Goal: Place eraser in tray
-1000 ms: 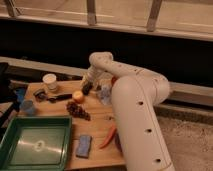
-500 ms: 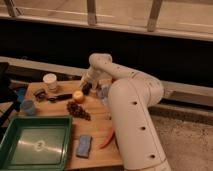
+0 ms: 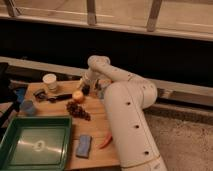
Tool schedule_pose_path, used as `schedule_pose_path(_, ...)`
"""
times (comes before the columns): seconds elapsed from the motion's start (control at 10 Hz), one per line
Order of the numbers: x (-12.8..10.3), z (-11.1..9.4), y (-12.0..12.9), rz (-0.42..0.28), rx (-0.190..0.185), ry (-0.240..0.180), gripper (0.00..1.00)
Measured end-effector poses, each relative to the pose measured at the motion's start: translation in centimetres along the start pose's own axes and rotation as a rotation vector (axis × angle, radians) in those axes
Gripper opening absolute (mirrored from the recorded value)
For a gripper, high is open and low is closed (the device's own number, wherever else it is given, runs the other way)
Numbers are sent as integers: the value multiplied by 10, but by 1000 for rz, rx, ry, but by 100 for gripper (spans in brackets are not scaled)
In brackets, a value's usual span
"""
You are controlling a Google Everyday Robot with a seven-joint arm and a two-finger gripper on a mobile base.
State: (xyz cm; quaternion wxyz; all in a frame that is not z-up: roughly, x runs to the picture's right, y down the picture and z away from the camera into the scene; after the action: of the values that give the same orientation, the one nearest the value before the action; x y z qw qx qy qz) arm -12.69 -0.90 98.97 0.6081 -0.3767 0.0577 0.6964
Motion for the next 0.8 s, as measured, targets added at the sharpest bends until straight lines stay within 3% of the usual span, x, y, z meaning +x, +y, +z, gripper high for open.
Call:
schedule_pose_path(0.2,-2,5,0,6,3,6,52)
schedule_pose_path(0.6,-3,14,-3,21,27,15,8)
schedule_pose_path(0.8,-3,15,-4,25,33,15,0)
